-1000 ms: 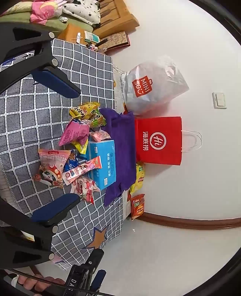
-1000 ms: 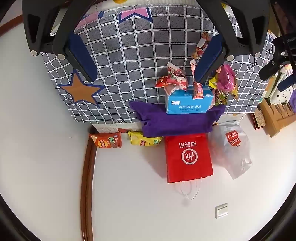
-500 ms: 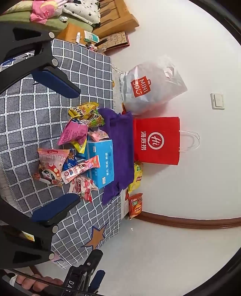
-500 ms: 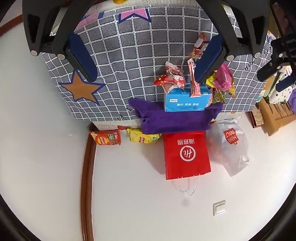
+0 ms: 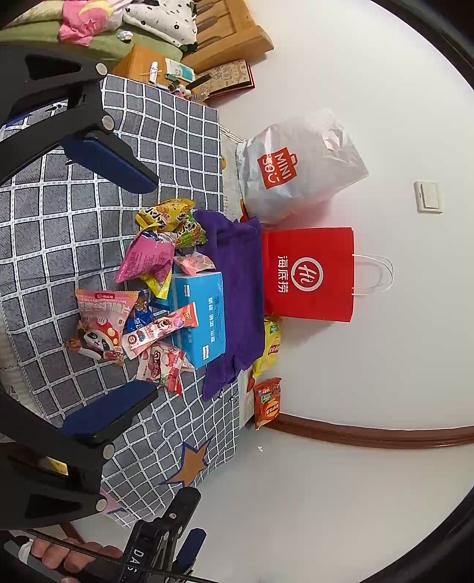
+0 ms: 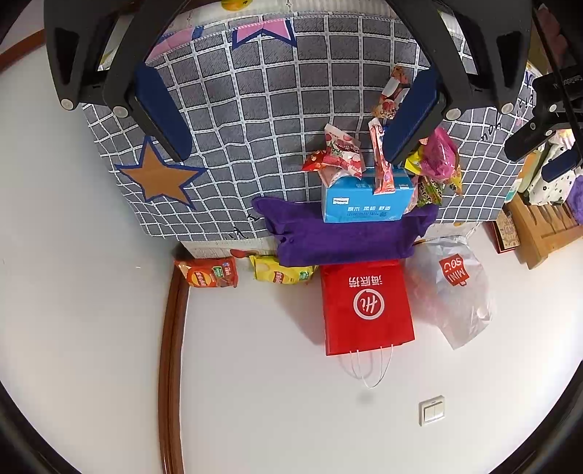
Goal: Organize snacks
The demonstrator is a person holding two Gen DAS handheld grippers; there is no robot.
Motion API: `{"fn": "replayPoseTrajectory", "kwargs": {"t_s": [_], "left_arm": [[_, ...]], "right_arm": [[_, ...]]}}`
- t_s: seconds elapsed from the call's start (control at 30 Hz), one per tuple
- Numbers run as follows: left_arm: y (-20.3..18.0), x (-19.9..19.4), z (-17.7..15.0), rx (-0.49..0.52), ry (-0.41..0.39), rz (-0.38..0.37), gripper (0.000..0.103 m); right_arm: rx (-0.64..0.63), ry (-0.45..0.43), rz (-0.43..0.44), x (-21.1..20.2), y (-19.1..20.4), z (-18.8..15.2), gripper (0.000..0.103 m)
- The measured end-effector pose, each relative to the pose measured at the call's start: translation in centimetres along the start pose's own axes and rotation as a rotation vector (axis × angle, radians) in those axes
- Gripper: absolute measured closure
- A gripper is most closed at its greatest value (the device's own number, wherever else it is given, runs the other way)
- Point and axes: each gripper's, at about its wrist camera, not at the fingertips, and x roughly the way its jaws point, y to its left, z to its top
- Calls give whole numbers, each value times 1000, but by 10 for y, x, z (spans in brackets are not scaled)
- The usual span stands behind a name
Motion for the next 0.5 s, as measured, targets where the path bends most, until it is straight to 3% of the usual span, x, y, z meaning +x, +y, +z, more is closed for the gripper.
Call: {"fn": "replayPoseTrajectory", "kwargs": {"t_s": [0.5], "left_arm": [[0, 0, 0, 3, -1, -3, 0]], "right_arm": [[-3, 7, 3, 2, 2, 0, 0]]}}
